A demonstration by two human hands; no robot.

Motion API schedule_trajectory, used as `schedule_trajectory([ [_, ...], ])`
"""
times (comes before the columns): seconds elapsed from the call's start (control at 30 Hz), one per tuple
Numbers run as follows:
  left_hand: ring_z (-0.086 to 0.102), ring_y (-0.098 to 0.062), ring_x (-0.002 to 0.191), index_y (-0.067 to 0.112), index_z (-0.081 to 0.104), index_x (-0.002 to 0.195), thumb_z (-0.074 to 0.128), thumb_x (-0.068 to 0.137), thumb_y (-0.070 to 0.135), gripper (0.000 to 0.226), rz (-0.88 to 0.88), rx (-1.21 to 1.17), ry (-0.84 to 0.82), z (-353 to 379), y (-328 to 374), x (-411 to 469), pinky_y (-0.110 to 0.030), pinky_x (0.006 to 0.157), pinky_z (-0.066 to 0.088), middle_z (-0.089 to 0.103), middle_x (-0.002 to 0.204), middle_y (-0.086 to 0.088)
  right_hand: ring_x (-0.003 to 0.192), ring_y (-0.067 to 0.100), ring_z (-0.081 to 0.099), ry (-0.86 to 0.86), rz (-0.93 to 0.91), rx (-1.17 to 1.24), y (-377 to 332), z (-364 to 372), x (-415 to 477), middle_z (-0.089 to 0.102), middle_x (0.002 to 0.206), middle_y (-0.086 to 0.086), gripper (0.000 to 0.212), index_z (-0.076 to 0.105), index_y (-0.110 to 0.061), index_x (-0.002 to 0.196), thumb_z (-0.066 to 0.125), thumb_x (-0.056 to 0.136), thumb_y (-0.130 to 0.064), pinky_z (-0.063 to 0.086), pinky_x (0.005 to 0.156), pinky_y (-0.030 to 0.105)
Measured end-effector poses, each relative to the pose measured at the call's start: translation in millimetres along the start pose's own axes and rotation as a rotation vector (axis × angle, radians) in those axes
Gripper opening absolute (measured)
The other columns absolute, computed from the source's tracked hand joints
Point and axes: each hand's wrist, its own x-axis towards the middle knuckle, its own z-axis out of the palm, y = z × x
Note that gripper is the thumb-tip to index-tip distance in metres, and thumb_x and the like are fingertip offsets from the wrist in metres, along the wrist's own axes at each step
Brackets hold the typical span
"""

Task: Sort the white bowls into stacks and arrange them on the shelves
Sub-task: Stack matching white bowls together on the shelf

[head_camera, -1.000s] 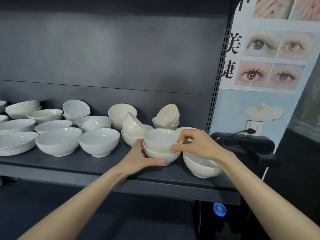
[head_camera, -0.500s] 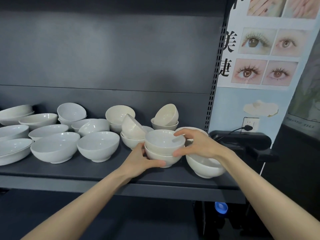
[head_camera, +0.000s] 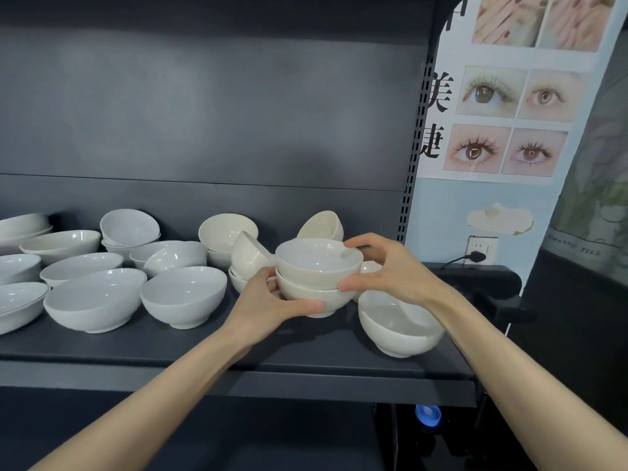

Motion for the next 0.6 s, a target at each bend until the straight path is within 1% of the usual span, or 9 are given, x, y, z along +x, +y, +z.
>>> schedule_trajectory([
  [0.07,0.067,-0.008,0.099,0.018,0.05,0.119,0.092,0.057,0.017,0.075,0.042,-0.007,0.007,8.0,13.4,1.2,-0.018,0.075,0.055,0.067,0.111,0.007,0.103,0.009,0.065,0.02,-0.024,0.036,-5.1,-12.5,-5.6,0.071,0.107,-0.01,0.072,0.059,-0.03,0.115,0.088,0.05,-0.044,0.053,0.091,0.037],
  [0.13,0.066,-0.003,0.094,0.023,0.05,0.11,0.09,0.06,0.014,0.064,0.082,-0.009,0.005,20.3,25.2,4.3,-0.013,0.069,0.053,0.066,0.105,0.012,0.098,0.013,0.067,0.056,-0.037,0.053,-10.1,-27.8,-13.7,0.072,0.103,-0.008,0.067,0.059,-0.024,0.115,0.09,0.056,-0.032,0.055,0.085,0.03],
  [0.17,0.066,-0.001,0.092,0.026,0.05,0.106,0.09,0.06,0.014,0.062,0.095,-0.015,-0.002,27.4,29.4,6.1,-0.012,0.068,0.053,0.066,0.103,0.013,0.093,0.013,0.068,0.077,-0.036,0.062,-11.7,-35.9,-18.7,0.073,0.101,-0.007,0.064,0.058,-0.021,0.116,0.089,0.06,-0.024,0.055,0.079,0.025],
  [0.23,0.067,-0.003,0.093,0.026,0.05,0.104,0.093,0.055,0.018,0.065,0.103,-0.026,-0.03,43.0,34.5,8.5,-0.017,0.074,0.054,0.067,0.103,0.011,0.085,0.008,0.068,0.118,-0.026,0.074,-12.4,-50.2,-30.9,0.072,0.098,-0.007,0.06,0.058,-0.018,0.117,0.085,0.064,-0.012,0.053,0.07,0.018],
  [0.3,0.067,-0.006,0.096,0.027,0.051,0.104,0.094,0.053,0.022,0.067,0.101,-0.04,-0.064,60.1,36.7,9.1,-0.021,0.079,0.053,0.068,0.106,0.009,0.086,0.011,0.068,0.152,-0.005,0.065,-8.2,-62.2,-43.8,0.071,0.101,-0.002,0.06,0.058,-0.018,0.119,0.085,0.065,-0.011,0.054,0.07,0.017],
  [0.37,0.066,-0.004,0.096,0.032,0.05,0.098,0.092,0.057,0.021,0.059,0.108,-0.037,-0.097,74.4,37.8,6.5,-0.019,0.076,0.053,0.068,0.104,0.011,0.088,0.013,0.069,0.177,0.023,0.063,-1.7,-70.6,-55.5,0.071,0.103,0.002,0.06,0.058,-0.019,0.119,0.085,0.065,-0.013,0.055,0.072,0.018],
  [0.43,0.067,0.0,0.093,0.031,0.053,0.097,0.09,0.06,0.017,0.054,0.115,-0.039,-0.129,84.9,36.1,3.4,-0.015,0.073,0.053,0.07,0.103,0.012,0.088,0.012,0.07,0.187,0.044,0.074,5.2,-75.6,-64.7,0.07,0.104,0.003,0.06,0.059,-0.019,0.119,0.085,0.065,-0.014,0.055,0.072,0.019],
  [0.5,0.066,0.001,0.094,0.029,0.054,0.103,0.09,0.061,0.016,0.057,0.108,-0.042,-0.153,91.5,31.4,0.2,-0.012,0.071,0.053,0.069,0.106,0.011,0.088,0.013,0.07,0.182,0.062,0.073,11.1,-76.8,-72.1,0.071,0.104,0.002,0.059,0.058,-0.021,0.118,0.085,0.065,-0.015,0.056,0.074,0.02],
  [0.6,0.062,0.002,0.101,0.025,0.052,0.117,0.09,0.06,0.022,0.069,0.088,-0.037,-0.154,96.7,25.6,-4.7,-0.013,0.072,0.051,0.066,0.112,0.014,0.091,0.017,0.07,0.186,0.087,0.092,21.1,-74.8,-77.2,0.072,0.103,0.005,0.06,0.059,-0.02,0.118,0.086,0.065,-0.014,0.057,0.079,0.022],
])
